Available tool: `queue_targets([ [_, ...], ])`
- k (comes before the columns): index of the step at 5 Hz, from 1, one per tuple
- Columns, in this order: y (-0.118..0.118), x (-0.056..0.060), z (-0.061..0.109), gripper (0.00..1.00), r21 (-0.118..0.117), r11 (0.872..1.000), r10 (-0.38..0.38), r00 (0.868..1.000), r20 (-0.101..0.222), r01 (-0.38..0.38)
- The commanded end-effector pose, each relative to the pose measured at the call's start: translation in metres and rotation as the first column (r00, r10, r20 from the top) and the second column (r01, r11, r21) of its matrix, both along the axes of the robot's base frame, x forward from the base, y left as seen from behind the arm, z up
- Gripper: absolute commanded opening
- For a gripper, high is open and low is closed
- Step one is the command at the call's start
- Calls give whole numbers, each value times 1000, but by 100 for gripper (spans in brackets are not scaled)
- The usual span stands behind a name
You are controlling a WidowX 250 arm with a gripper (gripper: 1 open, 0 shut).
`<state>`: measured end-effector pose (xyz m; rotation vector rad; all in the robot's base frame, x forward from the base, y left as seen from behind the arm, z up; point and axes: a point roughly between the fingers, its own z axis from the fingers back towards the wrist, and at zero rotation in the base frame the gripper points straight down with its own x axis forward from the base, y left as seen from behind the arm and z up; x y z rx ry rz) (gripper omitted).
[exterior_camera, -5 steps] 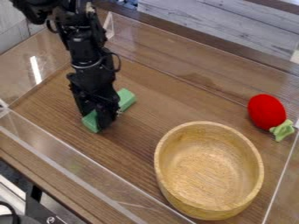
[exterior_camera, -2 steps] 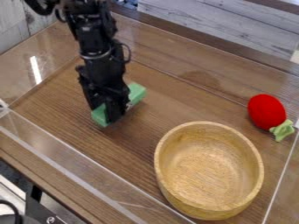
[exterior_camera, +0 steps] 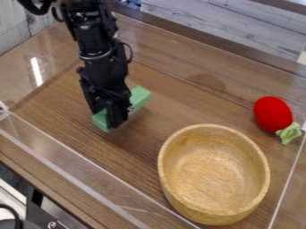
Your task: Put the green block in the brown bowl
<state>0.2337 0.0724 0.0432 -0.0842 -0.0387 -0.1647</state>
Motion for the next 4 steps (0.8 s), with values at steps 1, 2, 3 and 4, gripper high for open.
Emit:
queue_targets([
  [1, -8, 8, 25, 0, 33, 999, 34, 997, 65, -36],
  [2, -25, 6, 37, 0, 38, 998, 56, 995, 86, -59],
  [3, -57, 10, 45, 0, 22, 999, 42, 994, 102, -45],
  [4, -96, 15, 44, 0, 2, 1000, -15, 994, 111, 15],
])
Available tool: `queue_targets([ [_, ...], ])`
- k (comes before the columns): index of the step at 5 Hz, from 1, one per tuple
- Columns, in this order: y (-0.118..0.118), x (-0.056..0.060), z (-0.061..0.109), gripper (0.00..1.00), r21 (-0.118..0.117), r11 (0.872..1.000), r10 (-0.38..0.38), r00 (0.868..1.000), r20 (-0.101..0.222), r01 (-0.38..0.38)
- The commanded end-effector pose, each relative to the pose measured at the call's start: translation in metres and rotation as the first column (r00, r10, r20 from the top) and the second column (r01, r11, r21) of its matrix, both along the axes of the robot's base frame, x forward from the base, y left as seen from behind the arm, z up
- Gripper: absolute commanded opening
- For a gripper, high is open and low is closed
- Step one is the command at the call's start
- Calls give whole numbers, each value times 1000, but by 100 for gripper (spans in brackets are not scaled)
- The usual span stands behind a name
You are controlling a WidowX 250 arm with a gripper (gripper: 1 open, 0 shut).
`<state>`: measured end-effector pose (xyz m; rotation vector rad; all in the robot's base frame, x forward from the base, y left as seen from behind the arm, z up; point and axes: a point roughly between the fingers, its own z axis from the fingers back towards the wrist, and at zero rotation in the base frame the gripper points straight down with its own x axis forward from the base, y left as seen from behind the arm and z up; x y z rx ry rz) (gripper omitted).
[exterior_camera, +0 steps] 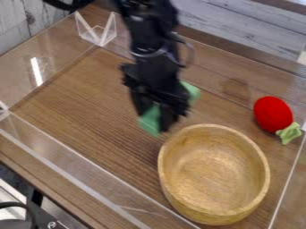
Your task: Put the green block in the brown bowl
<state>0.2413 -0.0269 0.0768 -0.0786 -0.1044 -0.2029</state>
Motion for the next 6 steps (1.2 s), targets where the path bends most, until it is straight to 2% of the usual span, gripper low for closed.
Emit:
queue_targets([
  [1, -32, -1, -8, 0, -21, 1000, -18, 999, 37, 18],
  [2, -58, -13, -26, 0, -32, 999, -35, 999, 41, 36],
  [3, -83, -19, -42, 0, -45, 998, -43, 999, 24, 44],
  [4, -93, -20, -31, 0, -30, 997, -63, 997, 43, 64],
  [5, -89, -19, -15, 0, -23, 999, -21, 999, 42, 22],
  [6, -84, -16, -2, 0, -27, 1000, -6, 998, 56, 8],
])
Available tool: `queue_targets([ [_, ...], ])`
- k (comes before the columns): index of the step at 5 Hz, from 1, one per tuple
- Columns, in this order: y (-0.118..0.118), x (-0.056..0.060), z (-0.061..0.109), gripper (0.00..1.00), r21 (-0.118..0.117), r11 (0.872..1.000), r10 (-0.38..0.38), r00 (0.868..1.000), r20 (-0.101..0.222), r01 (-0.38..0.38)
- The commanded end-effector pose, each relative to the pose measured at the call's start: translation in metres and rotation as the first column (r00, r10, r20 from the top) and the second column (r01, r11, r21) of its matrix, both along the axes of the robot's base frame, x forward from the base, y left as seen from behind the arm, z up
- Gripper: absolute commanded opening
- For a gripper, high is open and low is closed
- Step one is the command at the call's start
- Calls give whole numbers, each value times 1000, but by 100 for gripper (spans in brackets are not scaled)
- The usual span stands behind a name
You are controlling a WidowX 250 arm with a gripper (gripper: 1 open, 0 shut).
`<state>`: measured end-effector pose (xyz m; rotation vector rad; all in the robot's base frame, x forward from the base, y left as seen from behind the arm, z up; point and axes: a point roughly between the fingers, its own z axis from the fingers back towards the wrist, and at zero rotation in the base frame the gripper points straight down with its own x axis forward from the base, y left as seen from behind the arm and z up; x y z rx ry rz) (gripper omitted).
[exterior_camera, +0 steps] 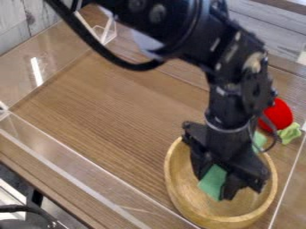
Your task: Put the green block in the brown bowl
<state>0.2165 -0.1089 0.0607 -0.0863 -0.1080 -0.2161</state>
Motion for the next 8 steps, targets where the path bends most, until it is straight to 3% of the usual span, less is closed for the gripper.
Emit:
queue_targets([
  [1, 0, 17, 14, 0, -31, 1000, 3, 998, 64, -1],
  [3, 3, 22, 13, 0, -49, 999, 12, 998, 57, -9],
  [5, 13, 39, 0, 0, -62, 993, -98, 994, 40, 101],
  [7, -13, 30, 0, 0, -65, 972, -223, 975, 17, 224],
  [8, -21, 32, -10, 0, -58, 970, -238, 971, -3, 238],
])
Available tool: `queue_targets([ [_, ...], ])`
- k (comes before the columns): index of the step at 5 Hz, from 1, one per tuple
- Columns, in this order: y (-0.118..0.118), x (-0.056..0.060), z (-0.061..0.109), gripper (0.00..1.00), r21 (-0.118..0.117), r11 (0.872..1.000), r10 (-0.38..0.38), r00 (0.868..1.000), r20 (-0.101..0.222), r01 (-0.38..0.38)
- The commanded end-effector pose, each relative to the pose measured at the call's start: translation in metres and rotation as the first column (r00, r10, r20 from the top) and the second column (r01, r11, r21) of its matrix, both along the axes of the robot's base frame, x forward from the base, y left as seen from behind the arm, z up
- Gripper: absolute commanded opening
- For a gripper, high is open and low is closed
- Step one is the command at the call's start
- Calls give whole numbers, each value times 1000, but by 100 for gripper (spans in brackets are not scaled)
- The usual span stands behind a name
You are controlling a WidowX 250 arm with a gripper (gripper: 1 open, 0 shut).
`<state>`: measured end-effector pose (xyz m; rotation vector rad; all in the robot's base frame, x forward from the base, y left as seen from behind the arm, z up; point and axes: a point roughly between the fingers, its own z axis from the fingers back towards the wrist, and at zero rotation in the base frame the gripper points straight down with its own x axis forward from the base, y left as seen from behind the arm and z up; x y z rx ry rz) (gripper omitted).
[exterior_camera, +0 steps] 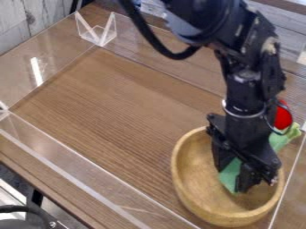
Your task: Put the green block in the brown bowl
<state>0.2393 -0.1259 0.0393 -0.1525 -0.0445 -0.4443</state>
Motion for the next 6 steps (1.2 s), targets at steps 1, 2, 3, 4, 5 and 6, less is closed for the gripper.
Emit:
queue_targets([
  [1, -10, 8, 8, 0, 8, 1000, -15, 999, 47, 14],
  [2, 1, -3, 10, 0, 28, 999, -38, 998, 53, 36],
  [3, -9, -7, 18, 100, 27, 1000, -9, 998, 64, 8],
  [4, -18, -9, 29, 100, 25, 999, 22, 996, 84, -25],
  [5, -15, 0, 50, 100, 25, 996, 79, 991, 109, -82],
  [6, -1, 10, 75, 100, 22, 987, 155, 978, 140, -160],
])
